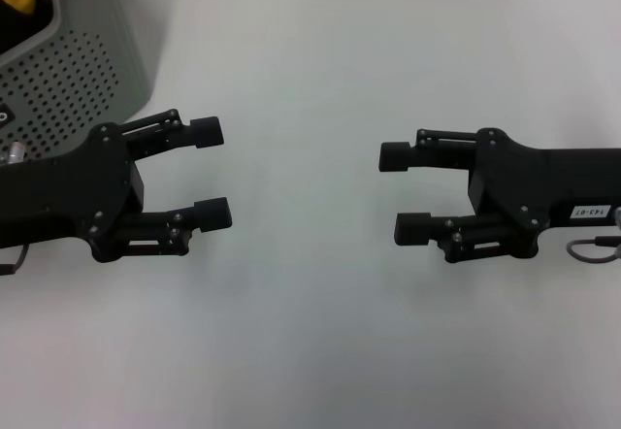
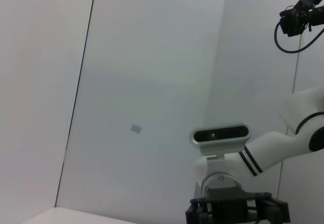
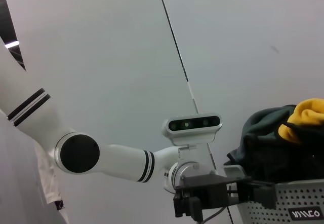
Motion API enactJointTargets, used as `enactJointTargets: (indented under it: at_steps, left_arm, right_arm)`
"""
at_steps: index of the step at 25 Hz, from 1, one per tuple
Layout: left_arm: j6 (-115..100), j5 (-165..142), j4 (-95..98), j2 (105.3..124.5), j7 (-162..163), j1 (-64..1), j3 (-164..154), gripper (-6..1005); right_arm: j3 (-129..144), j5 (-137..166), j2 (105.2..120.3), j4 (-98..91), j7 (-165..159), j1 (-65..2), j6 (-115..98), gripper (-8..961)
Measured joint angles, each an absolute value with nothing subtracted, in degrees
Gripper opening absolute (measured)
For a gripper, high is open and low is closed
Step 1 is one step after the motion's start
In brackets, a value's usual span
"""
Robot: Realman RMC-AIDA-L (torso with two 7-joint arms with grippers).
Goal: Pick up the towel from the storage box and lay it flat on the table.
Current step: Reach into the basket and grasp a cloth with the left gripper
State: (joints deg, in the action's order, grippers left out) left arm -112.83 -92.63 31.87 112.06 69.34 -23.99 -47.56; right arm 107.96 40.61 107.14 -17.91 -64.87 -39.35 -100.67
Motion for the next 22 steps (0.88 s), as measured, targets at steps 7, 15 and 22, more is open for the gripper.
enactJointTargets:
  at_steps: [7,15,22]
  left_arm:
    - [-112.69,-92.63,31.92,112.19,69.33,-23.99,-47.38,869]
    - [-112.59,-92.54,31.85,112.77,68.56,-23.91,-46.84,869]
    - [-112.59,-92.54,31.82,112.96,68.55,-23.90,-46.85,868]
  right_arm:
    - [107.13,40.60,107.13,-17.94,-64.86,-39.33,-100.63,782]
    - [107.05,40.60,107.19,-17.93,-64.86,-38.86,-100.47,775]
    - [107.05,40.60,107.44,-17.93,-64.86,-38.51,-100.57,774]
